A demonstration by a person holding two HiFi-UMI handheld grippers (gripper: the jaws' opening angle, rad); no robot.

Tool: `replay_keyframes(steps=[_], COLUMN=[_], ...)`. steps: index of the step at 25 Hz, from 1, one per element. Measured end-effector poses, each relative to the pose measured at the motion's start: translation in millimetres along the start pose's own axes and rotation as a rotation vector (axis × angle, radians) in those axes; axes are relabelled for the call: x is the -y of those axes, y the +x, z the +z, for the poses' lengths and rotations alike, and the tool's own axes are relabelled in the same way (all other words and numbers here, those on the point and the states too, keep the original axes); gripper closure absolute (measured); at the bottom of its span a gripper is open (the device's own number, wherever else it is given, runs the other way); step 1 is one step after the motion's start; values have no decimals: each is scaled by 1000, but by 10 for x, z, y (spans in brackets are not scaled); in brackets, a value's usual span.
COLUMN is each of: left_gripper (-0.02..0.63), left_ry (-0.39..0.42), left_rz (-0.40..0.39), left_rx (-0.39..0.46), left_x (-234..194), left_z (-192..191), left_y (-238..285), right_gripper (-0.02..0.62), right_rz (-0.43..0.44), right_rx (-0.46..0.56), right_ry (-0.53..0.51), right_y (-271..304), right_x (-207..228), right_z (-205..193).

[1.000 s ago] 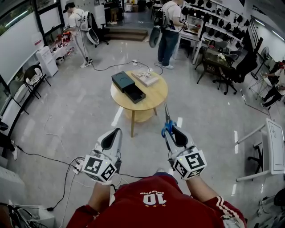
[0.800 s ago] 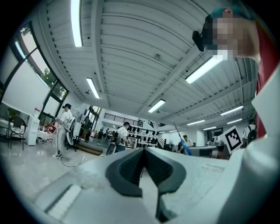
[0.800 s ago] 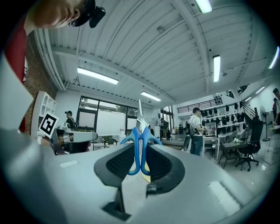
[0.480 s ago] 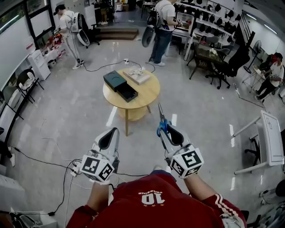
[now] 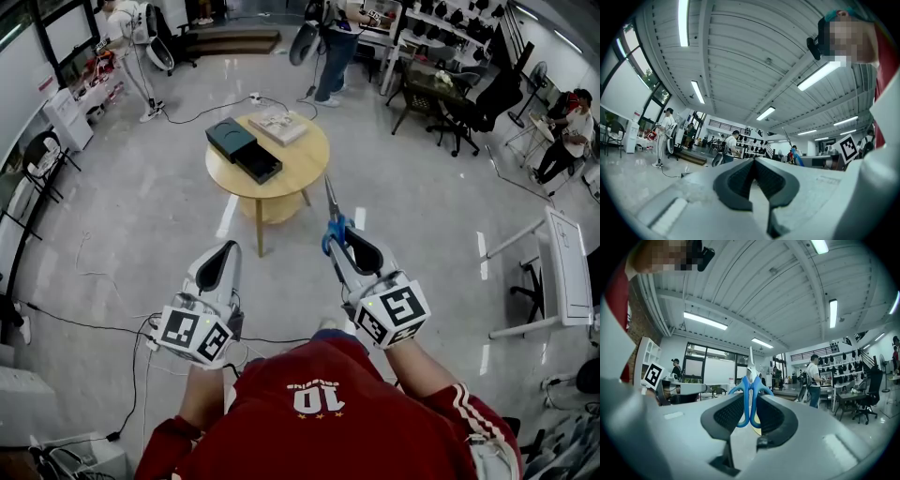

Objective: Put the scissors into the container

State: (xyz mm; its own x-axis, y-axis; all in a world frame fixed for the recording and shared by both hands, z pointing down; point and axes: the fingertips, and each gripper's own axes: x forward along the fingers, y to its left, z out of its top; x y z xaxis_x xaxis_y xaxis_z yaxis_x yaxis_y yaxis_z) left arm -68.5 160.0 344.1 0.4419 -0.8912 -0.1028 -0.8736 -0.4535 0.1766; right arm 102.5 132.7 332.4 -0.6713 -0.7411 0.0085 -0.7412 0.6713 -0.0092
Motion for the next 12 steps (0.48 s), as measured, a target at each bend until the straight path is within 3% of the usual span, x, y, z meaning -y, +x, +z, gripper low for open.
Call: replay_keyframes(steps=[12], left_gripper=[604], left_ry=[-12], left_rz=[-6], left_rx=[-8], left_x=[-124], left_z=[-7], left_y=[53], right_gripper=[506], right_rz=[-4], right_rx=[-5], right_ry=[-8], right_y=[128], right_x=[-10], right_z=[24])
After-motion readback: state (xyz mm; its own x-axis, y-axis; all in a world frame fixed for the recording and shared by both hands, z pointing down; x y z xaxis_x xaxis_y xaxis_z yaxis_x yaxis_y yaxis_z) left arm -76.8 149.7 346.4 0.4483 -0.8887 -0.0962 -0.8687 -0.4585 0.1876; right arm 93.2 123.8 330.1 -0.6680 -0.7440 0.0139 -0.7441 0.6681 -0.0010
